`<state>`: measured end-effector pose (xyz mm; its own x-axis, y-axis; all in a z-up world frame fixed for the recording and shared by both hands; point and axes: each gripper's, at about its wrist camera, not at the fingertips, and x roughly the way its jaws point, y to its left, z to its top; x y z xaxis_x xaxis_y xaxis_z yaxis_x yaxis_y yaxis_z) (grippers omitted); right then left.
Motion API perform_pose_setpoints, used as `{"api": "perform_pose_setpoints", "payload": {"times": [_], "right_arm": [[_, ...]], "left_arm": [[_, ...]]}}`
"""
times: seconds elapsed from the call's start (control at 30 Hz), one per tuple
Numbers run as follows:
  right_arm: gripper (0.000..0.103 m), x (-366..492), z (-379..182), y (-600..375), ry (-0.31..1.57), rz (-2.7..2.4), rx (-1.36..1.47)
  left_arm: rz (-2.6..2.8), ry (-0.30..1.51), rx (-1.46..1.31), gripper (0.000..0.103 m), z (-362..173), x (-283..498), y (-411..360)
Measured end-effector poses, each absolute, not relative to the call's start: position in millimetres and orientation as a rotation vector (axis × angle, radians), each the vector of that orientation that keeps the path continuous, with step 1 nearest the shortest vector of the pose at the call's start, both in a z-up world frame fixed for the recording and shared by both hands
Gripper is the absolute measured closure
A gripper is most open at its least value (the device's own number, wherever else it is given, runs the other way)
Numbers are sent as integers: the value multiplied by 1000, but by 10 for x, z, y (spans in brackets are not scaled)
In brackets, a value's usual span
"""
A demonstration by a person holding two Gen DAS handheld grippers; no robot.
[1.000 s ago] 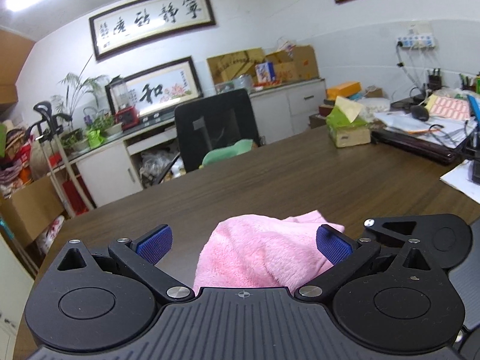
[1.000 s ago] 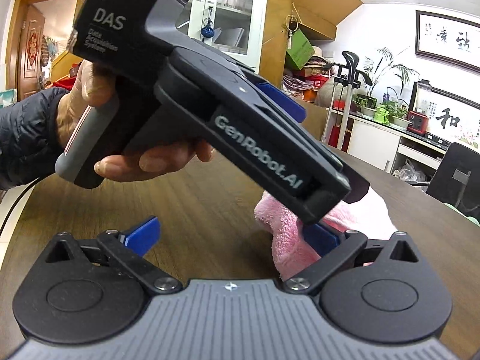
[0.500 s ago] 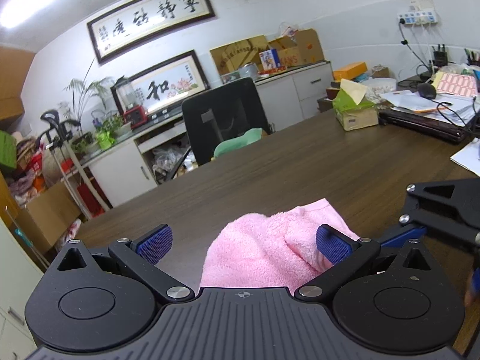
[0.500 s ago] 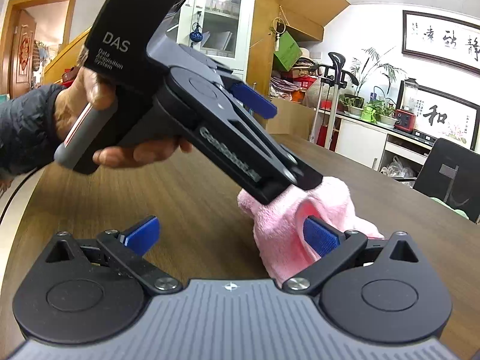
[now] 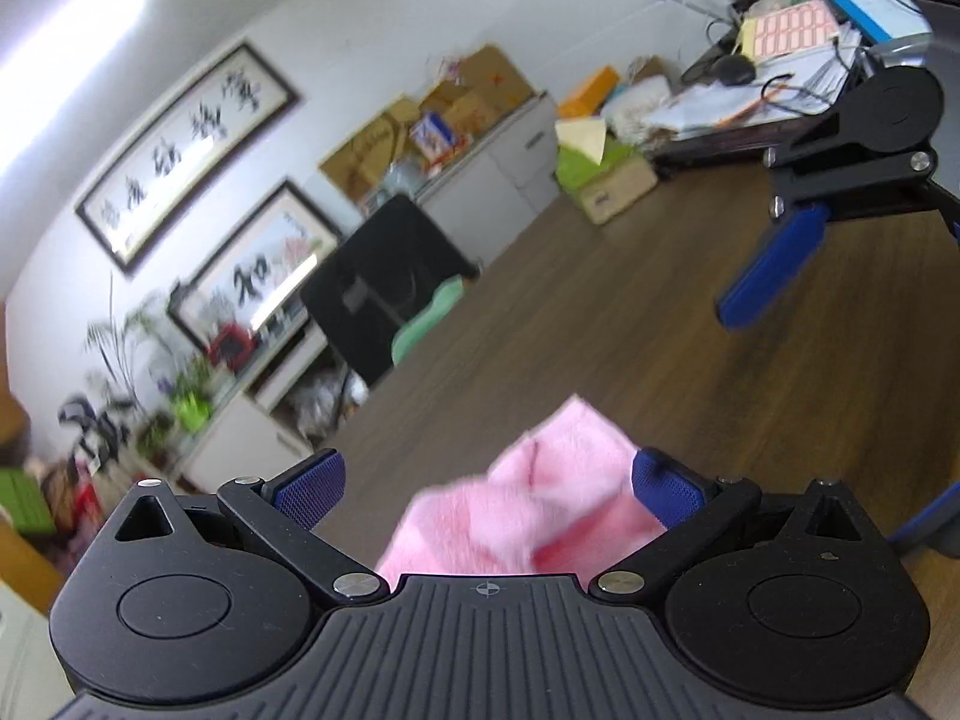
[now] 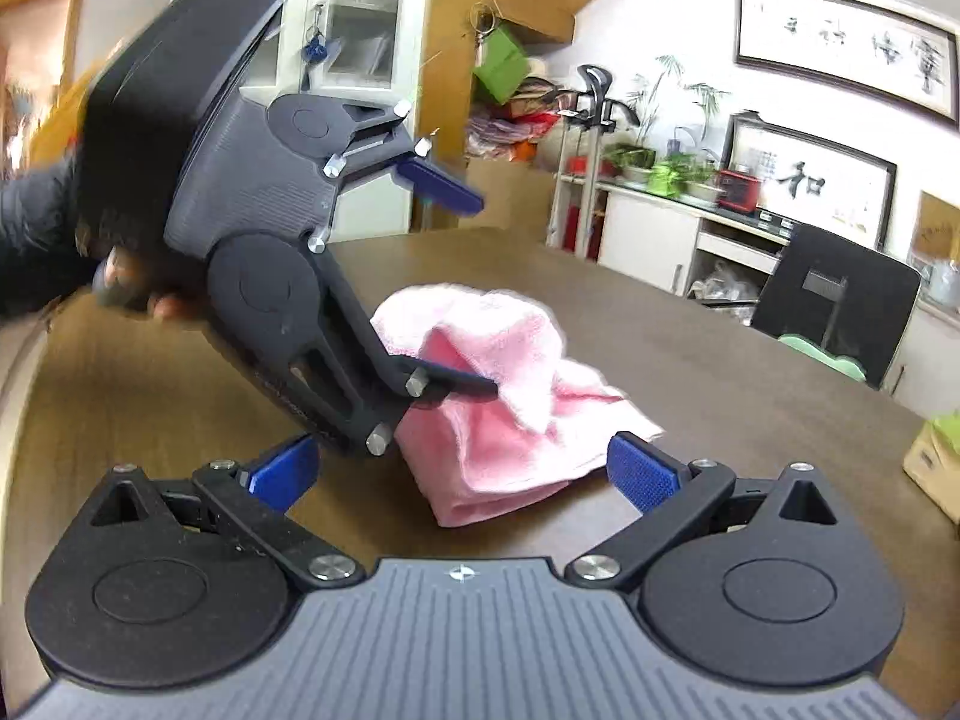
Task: Fold towel
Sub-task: 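Lift the towel with the left tool while the right tool holds its other edge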
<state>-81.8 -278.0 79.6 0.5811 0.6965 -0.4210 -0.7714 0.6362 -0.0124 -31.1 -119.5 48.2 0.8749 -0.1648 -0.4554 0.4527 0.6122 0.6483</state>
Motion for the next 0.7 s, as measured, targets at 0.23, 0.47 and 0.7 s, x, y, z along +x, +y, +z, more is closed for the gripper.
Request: {"api": "perform_pose_setpoints", "payload": {"times": [0.23,0.47,0.7], "right_arm": [[0,-945,994,-3205,253,900,-30],[0,-655,996,-3873,187,834,457],[0,-377,858,-3953,205,756,526]], "left_arm": [[-481,419,999,0,464,-139,-1301],[-490,472,1179,0,195,-30,-1470],[-445,518,1265,10,-61,104,-1504]]}}
